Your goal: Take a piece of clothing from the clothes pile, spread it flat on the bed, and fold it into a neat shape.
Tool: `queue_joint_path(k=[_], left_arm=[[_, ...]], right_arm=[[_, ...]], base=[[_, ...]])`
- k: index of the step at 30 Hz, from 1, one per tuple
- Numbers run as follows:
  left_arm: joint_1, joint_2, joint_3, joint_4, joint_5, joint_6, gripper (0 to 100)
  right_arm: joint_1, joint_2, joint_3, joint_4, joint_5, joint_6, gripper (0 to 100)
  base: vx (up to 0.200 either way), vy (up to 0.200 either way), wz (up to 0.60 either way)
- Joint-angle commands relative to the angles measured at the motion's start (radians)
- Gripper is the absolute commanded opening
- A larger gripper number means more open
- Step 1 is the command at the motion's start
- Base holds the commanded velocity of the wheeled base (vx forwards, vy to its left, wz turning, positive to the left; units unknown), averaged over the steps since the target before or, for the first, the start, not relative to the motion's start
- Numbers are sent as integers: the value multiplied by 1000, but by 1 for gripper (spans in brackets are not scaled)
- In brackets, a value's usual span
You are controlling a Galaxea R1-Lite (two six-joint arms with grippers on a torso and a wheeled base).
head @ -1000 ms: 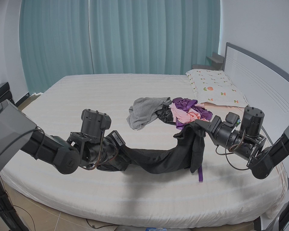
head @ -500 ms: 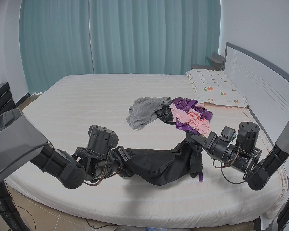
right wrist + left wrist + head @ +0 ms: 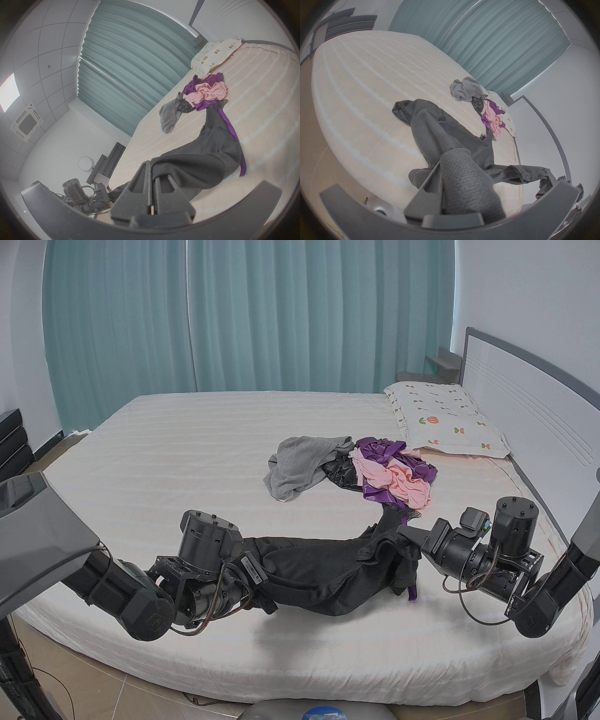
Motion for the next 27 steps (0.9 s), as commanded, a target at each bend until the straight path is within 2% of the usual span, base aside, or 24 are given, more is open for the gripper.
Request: queue_joint_path(k=[1, 12, 27], left_arm=[[1, -1, -8, -1, 0, 0, 0], [13, -4, -15, -1, 4, -11, 0], [28, -56, -9, 10, -7, -28, 0]], right_arm=[[1, -2, 1, 0, 0, 0, 0], [5, 3, 2, 0, 0, 0, 0], [3, 7, -8, 0, -24, -4, 0]], base=[[0, 0, 0], [0, 0, 0], [0, 200, 0]])
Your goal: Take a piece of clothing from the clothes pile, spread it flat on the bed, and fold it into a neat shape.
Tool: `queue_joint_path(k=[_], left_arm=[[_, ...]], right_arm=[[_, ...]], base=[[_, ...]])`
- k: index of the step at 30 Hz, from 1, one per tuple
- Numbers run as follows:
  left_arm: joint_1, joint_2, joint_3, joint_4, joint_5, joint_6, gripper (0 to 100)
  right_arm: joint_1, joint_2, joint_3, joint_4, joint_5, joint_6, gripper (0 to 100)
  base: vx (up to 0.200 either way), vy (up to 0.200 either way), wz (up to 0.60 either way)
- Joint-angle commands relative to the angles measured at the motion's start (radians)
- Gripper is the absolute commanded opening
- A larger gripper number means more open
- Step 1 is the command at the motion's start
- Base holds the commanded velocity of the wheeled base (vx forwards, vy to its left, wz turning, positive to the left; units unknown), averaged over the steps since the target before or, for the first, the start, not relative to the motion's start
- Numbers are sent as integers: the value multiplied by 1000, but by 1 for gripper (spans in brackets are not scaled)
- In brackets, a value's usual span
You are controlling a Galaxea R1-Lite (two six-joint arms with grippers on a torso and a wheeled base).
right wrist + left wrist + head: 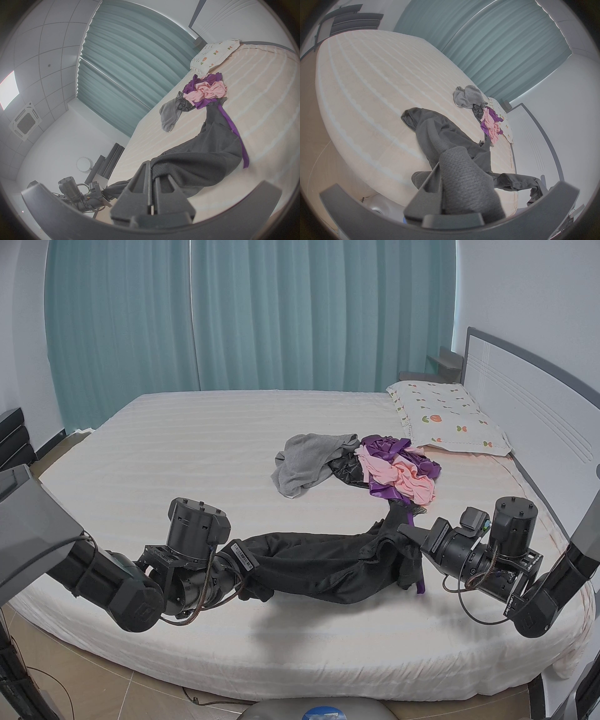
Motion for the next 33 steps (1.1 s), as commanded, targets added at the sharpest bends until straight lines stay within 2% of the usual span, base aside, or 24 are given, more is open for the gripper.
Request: queue_joint_path(k=[1, 9, 21, 27, 33], left_arm=[[3, -28, 3, -1, 0, 0, 0], [12, -44, 6, -1, 0, 0, 0], [12, -59, 7, -1, -2, 0, 0], [12, -61, 7, -1, 0, 0, 0], [12, -65, 7, -1, 0, 0, 0]], right_arm=[[-2, 3, -6, -1, -1, 0, 0], [-8, 5, -12, -2, -3, 2, 0], [-13, -3, -23, -2, -43, 0, 0], [-13, 9, -37, -1, -87, -5, 0], [-13, 8, -38, -2, -89, -3, 0]], base=[[0, 200, 0], [0, 200, 0], [0, 200, 0], [0, 200, 0], [0, 200, 0]])
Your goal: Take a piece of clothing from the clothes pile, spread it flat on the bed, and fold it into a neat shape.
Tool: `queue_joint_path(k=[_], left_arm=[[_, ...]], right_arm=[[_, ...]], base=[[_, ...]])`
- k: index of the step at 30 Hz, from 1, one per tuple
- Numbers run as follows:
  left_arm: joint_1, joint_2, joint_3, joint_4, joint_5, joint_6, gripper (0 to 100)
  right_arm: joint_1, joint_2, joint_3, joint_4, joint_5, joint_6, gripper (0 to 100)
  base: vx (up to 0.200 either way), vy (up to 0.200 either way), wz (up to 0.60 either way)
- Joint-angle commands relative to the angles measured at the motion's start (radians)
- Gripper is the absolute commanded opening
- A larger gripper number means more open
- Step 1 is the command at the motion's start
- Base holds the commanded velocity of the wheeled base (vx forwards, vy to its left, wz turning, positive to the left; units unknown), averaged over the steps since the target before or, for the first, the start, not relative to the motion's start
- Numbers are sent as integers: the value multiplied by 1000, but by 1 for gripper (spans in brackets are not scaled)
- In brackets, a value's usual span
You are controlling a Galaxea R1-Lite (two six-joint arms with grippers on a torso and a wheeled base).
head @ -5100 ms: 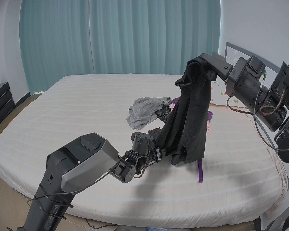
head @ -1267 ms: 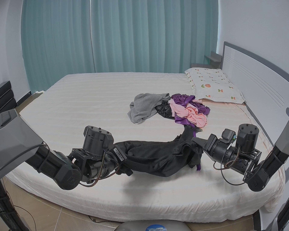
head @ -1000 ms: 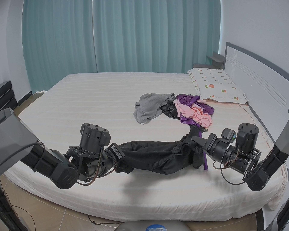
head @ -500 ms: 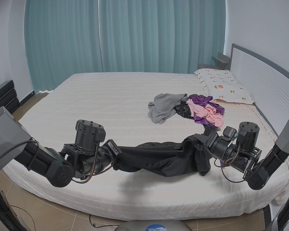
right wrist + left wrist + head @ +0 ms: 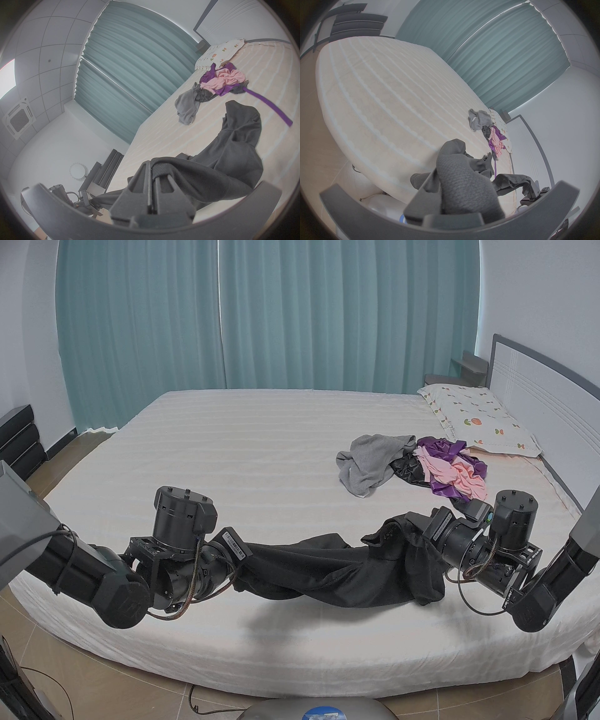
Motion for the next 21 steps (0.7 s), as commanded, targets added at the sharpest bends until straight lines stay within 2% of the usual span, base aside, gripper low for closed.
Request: queue_joint_path(k=[1, 21], left_arm=[[0, -3, 0, 0, 1, 0, 0], [8, -15, 0, -2, 1, 0, 0]], right_arm=[[0, 2, -6, 0, 0, 1, 0], [0, -9, -5, 0, 2, 1, 0]], base=[[0, 200, 0], [0, 200, 0]])
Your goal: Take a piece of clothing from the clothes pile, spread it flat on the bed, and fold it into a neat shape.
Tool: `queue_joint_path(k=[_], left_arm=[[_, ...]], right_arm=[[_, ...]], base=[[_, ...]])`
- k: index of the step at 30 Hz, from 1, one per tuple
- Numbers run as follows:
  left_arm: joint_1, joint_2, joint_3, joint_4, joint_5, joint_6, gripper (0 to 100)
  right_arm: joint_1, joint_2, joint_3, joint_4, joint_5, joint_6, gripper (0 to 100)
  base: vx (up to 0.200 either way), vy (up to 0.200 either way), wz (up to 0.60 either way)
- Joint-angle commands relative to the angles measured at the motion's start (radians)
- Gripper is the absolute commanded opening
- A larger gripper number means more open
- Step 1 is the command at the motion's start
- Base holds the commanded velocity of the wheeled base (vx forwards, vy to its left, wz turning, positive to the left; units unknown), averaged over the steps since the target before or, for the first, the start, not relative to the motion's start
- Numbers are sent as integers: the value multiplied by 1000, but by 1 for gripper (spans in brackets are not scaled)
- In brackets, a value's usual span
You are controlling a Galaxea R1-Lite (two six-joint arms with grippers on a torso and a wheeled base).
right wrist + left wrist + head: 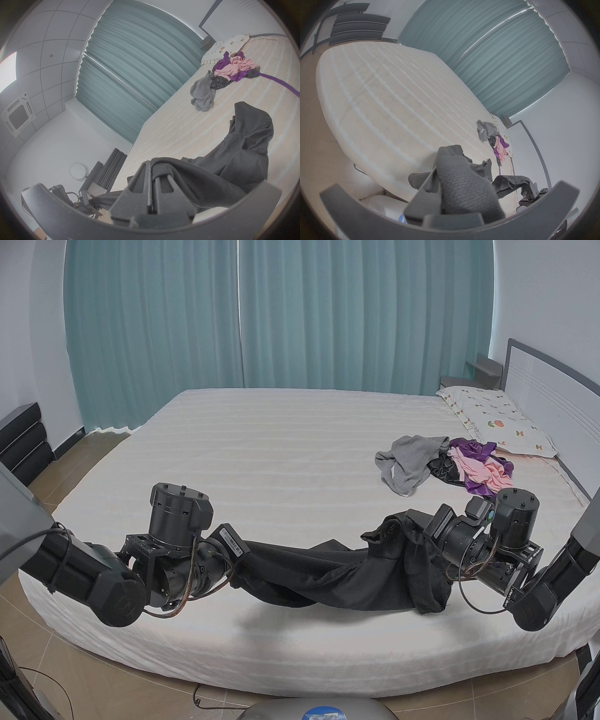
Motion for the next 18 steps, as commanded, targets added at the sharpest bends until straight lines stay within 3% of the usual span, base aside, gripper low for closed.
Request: queue_joint_path(k=[1, 6, 18], left_arm=[[5, -1, 0, -1, 0, 0, 0], [6, -1, 0, -2, 0, -1, 0], [14, -37, 24, -6, 0, -4, 0]], right_arm=[[0, -3, 2, 0, 1, 0, 0], [0, -3, 5, 0, 1, 0, 0], [-4, -63, 53, 0, -1, 3, 0]], base=[[0, 200, 0], [0, 200, 0], [0, 0, 0]])
